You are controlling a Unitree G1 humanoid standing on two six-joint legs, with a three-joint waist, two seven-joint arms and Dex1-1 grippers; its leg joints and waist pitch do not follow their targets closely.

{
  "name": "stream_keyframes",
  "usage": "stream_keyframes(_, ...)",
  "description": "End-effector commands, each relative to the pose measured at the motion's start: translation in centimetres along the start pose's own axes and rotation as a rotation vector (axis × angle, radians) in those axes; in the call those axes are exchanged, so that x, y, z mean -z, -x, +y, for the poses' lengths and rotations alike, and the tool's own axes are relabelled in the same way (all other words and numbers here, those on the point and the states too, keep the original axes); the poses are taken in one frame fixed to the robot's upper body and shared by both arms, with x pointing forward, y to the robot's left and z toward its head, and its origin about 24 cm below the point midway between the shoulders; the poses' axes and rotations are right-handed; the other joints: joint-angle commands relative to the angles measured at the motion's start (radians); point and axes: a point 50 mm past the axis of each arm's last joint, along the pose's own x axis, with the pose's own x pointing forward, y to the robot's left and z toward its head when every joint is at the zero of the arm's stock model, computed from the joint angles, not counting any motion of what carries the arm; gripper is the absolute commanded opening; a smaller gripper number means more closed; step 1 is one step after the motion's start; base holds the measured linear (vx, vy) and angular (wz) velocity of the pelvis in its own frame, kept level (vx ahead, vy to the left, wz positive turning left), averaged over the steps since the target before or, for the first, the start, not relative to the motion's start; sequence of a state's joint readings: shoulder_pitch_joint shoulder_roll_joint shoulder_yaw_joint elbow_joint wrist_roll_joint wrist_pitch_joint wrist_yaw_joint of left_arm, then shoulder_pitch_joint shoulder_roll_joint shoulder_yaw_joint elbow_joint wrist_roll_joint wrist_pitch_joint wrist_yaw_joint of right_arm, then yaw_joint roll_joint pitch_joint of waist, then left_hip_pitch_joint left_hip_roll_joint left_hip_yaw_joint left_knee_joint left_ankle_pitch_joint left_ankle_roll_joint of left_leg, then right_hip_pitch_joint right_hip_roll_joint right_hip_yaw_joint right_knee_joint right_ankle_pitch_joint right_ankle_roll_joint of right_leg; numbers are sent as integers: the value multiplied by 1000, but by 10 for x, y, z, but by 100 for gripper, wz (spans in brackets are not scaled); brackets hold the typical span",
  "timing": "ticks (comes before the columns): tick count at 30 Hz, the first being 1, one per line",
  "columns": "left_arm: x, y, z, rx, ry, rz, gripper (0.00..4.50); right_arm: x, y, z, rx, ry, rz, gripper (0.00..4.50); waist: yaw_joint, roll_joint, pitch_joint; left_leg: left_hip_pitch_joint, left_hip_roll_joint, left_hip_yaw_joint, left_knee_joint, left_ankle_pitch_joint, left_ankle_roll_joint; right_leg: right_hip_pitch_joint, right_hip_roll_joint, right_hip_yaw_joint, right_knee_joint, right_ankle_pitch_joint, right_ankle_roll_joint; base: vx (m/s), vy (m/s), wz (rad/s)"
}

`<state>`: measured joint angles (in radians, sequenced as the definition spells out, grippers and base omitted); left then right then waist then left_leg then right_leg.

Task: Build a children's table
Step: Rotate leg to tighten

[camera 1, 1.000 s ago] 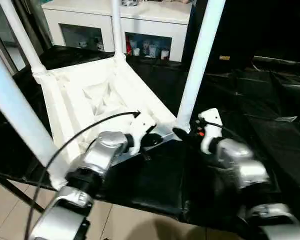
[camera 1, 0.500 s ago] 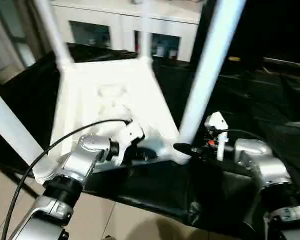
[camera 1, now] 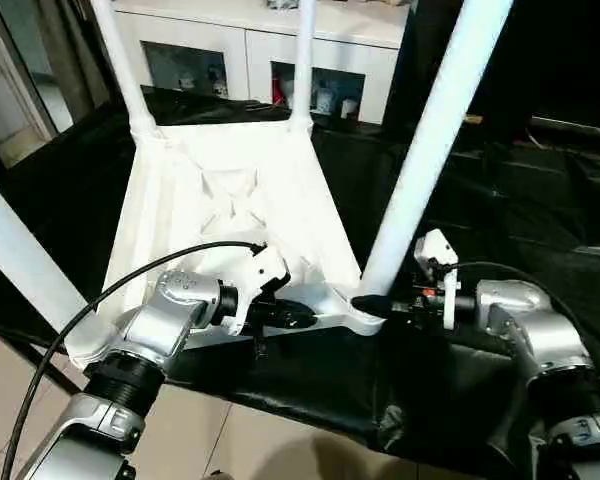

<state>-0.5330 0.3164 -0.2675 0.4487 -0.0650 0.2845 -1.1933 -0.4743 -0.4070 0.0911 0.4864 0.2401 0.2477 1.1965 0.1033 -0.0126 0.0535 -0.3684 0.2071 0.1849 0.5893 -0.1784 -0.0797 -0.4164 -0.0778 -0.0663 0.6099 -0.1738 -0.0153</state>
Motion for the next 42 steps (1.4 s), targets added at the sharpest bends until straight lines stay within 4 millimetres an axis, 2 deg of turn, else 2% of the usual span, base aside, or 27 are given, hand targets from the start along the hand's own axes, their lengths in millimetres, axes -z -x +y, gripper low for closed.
stream_keyframes(1, -15, -5, -2, 17, -40, -70, 0, 6, -1, 3, -11, -31, 5, 222, -1, -10, -68, 9, 23, -3, -61, -164, 62, 60, -59, 41, -71, -214, -207, 0, 0, 0)
stream_keyframes(8, -19, -11, 11, -136, -47, -87, 0, 18, -11, 5, 73, -70, 6, 211, -5, -13, -64, 14, 20, -2, -63, -196, 50, 55, -58, 42, -82, -284, -181, 0, 0, 0)
stream_keyframes(11, -21, -15, 18, -227, -33, -87, 0, 24, -18, -1, 221, -66, 14, 208, -9, -14, -63, 11, 18, -6, -66, -211, 29, 54, -60, 39, -89, -355, -150, 0, 0, 0)
stream_keyframes(12, -22, -17, 20, -258, -27, -89, 0, 26, -21, -4, 280, -72, 14, 208, -14, -14, -61, 15, 16, -6, -67, -226, 23, 51, -60, 38, -93, -386, -142, 0, 0, 0)
stream_keyframes(14, -25, -23, 25, -330, -16, -94, 0, 31, -28, -11, 438, -114, 13, 202, -19, -14, -60, 13, 15, -8, -67, -237, 21, 52, -62, 37, -99, -430, -127, 0, 0, 0)
stream_keyframes(15, -26, -25, 26, -351, -14, -96, 0, 32, -30, -13, 489, -128, 14, 202, -24, -13, -57, 15, 13, -8, -68, -249, 14, 47, -59, 35, -105, -465, -113, 0, 0, 0)
stream_keyframes(17, -32, -34, 28, -412, -3, -112, 0, 37, -38, -16, 648, -207, 12, 202, -34, -13, -55, 15, 10, -13, -71, -278, 1, 48, -60, 30, -111, -535, -84, 0, 0, 0)
stream_keyframes(19, -34, -38, 28, -412, -4, -118, 0, 37, -43, -15, 661, -218, 4, 202, -39, -15, -56, 23, 8, -13, -68, -303, 5, 42, -61, 29, -120, -566, -71, 0, 0, 0)
stream_keyframes(20, -37, -44, 25, -399, -11, -126, 0, 34, -49, -12, 656, -210, -12, 202, -40, -16, -56, 22, 8, -14, -68, -304, 11, 43, -61, 29, -120, -568, -70, 0, 0, 0)
stream_keyframes(23, -38, -47, 24, -386, -22, -129, 0, 30, -54, -10, 627, -204, -50, 202, -41, -13, -57, 18, 11, -15, -72, -303, 22, 44, -61, 31, -118, -535, -75, 0, 0, 0)
stream_keyframes(24, -38, -47, 24, -386, -22, -129, 0, 30, -54, -10, 626, -204, -51, 255, -42, -10, -57, 17, 13, -15, -74, -302, 23, 45, -60, 32, -116, -513, -83, 0, 0, 0)
stream_keyframes(27, -37, -48, 23, -375, -30, -129, 0, 24, -54, -10, 589, -198, -81, 274, -42, -10, -58, 17, 14, -14, -75, -303, 28, 47, -60, 33, -113, -483, -98, 0, 0, 0)
stream_keyframes(30, -35, -46, 22, -359, -36, -130, 0, 19, -50, -9, 531, -176, -95, 312, -40, -12, -58, 17, 15, -12, -75, -288, 35, 49, -60, 36, -109, -441, -118, 0, 0, 0)
stream_keyframes(34, -34, -42, 21, -321, -44, -136, 0, 15, -41, -10, 451, -91, -65, 335, -37, -12, -60, 13, 16, -10, -73, -256, 46, 54, -62, 38, -105, -402, -132, 0, 0, 0)
stream_keyframes(38, -30, -34, 17, -239, -63, -131, 0, 5, -28, -8, 306, -38, -75, 335, -31, -15, -63, 11, 18, -7, -70, -222, 65, 61, -62, 39, -96, -334, -159, 0, 0, 0)
stream_keyframes(42, -26, -27, 12, -163, -72, -123, 0, 2, -19, -7, 232, -13, -67, 335, -27, -13, -66, 10, 20, -7, -69, -185, 75, 63, -62, 38, -86, -262, -189, 0, 0, 0)
